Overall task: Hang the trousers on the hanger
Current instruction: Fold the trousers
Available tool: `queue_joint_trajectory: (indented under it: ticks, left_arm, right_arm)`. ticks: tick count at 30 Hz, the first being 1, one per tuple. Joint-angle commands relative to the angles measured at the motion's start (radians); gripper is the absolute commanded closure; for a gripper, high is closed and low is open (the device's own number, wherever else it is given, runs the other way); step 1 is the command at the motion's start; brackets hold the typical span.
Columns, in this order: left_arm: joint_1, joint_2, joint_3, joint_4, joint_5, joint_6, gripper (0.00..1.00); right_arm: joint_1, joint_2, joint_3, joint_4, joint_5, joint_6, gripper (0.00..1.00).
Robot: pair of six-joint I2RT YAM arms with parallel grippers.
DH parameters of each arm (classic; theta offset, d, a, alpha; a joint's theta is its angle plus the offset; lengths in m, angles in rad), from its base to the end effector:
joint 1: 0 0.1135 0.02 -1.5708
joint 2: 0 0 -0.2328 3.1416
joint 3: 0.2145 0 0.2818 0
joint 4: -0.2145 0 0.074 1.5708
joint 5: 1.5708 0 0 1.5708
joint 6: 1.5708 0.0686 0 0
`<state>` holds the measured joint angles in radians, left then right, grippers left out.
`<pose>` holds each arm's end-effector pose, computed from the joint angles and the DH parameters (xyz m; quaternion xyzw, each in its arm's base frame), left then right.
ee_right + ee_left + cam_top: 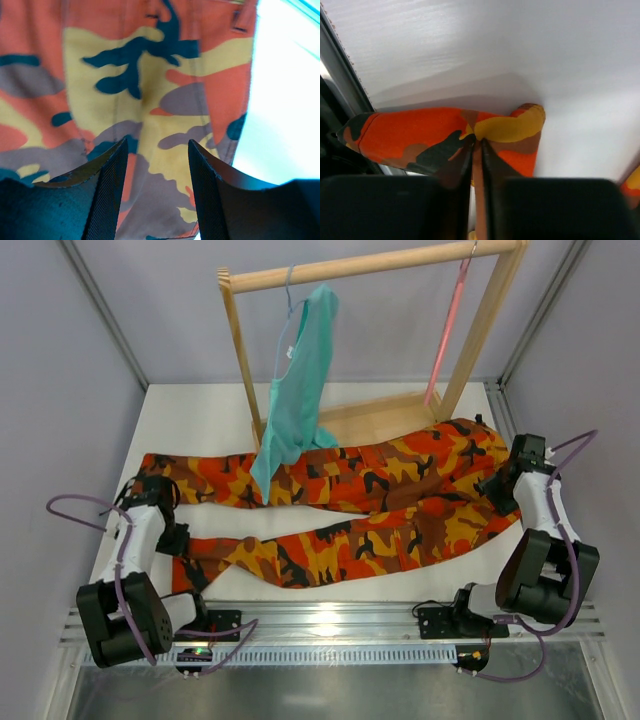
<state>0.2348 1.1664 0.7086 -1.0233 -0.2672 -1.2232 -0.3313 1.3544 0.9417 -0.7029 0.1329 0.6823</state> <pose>0.2044 0.0675 0.1200 -0.6640 0.7345 0.0961 0.1022 0.2890 -0.1090 0.1578 0.4849 0.8426 -0.0244 0.2330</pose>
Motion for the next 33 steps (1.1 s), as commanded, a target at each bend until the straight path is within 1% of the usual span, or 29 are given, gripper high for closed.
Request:
queue_joint_trajectory:
  ticks: [1, 2, 5, 7, 12, 16, 21, 23, 26, 27, 29, 33]
  left_arm:
    - [0.0, -0.01, 0.041, 0.049, -0.085, 0.022, 0.88]
    - [-0.002, -0.019, 0.063, 0.051, -0.099, 0.033, 1.0]
    - [0.0, -0.027, 0.126, 0.039, -0.184, 0.07, 1.0]
    - [0.0, -0.024, 0.146, 0.042, -0.233, 0.091, 1.0]
    - [-0.002, -0.001, 0.176, 0.068, -0.248, 0.123, 1.0]
    - [0.0, 0.012, 0.195, 0.081, -0.277, 0.162, 1.0]
    - [0.0, 0.004, 0.198, 0.115, -0.276, 0.186, 1.0]
    - [-0.002, -0.001, 0.198, 0.126, -0.276, 0.194, 1.0]
    - [-0.003, -0.014, 0.2, 0.141, -0.273, 0.198, 1.0]
    - [0.0, -0.019, 0.201, 0.144, -0.276, 0.199, 1.0]
    - [0.0, -0.022, 0.216, 0.138, -0.314, 0.195, 1.0]
    - [0.0, 0.035, 0.285, 0.085, -0.411, 0.2, 1.0]
  right_arm:
    - [-0.082, -0.012, -0.026, 0.025, 0.02, 0.056, 0.46]
    - [-0.101, -0.014, -0.024, 0.023, 0.039, 0.056, 0.46]
    - [-0.164, -0.023, -0.038, 0.036, 0.091, 0.054, 0.46]
    - [-0.187, -0.018, -0.073, 0.081, 0.097, 0.051, 0.46]
    - [-0.227, 0.051, -0.118, 0.141, 0.116, 0.066, 0.46]
    - [-0.23, 0.071, -0.15, 0.242, 0.105, 0.086, 0.46]
    - [-0.23, 0.143, -0.136, 0.292, 0.111, 0.108, 0.46]
    - [-0.23, 0.17, -0.123, 0.284, 0.125, 0.109, 0.47]
    - [-0.23, 0.199, -0.119, 0.276, 0.131, 0.105, 0.68]
    - [-0.23, 0.201, -0.124, 0.275, 0.132, 0.106, 0.81]
    - [-0.23, 0.189, -0.121, 0.26, 0.158, 0.111, 0.96]
    - [-0.229, 0.14, -0.084, 0.145, 0.223, 0.106, 0.96]
